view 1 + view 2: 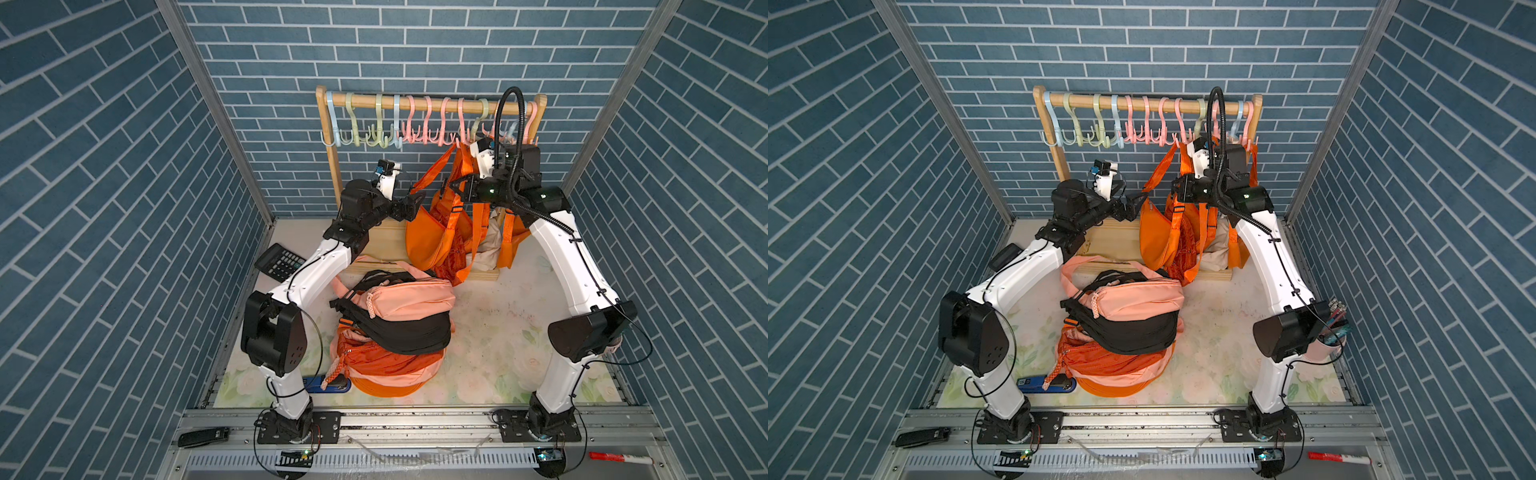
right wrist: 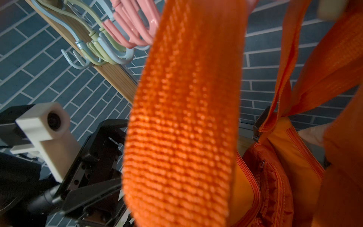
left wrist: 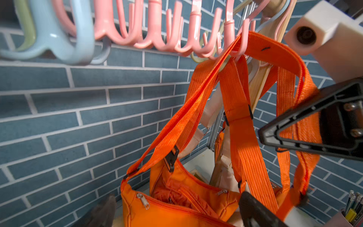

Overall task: Take the bag off the hook
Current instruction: Pick up the bag from the hook.

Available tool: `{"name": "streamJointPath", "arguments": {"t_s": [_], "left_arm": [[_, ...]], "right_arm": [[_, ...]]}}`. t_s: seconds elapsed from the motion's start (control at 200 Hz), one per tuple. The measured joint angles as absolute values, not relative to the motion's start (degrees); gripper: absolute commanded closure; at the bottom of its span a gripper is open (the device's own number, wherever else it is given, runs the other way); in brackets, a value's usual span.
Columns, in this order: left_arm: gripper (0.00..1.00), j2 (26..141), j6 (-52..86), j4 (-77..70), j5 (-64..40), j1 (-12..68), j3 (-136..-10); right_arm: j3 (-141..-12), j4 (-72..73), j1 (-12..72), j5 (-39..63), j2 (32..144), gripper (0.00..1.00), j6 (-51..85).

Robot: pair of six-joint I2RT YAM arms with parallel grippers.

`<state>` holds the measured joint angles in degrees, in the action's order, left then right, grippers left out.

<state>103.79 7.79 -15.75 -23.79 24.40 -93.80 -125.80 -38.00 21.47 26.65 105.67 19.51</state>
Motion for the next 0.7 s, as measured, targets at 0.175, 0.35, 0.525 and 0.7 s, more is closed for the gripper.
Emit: {"name": "streamJointPath", "arguments": {"t_s": [0.175, 0.35, 0.525, 0.7], "left_arm": [[0.02, 108.14, 5.10, -17.61, -26.87, 24.40, -99.02], [0.03, 113.65, 3.79, -18.20, -28.42, 24.40, -106.72], [0.04, 120.09, 4.01, -18.17, -29.85, 24.40, -114.54], [0.06, 124.84, 4.54, -17.39, -31.16, 24.40, -120.01]], "right_arm": [[-127.04, -41.21, 21.47, 27.33, 104.75, 1.00, 19.16], [-126.78, -42.04, 21.47, 27.79, 102.85, 1.00, 19.16], [-126.78, -42.39, 21.47, 28.23, 102.13, 1.00, 19.18], [-125.34, -42.61, 21.47, 28.36, 101.73, 1.00, 19.18]]}}
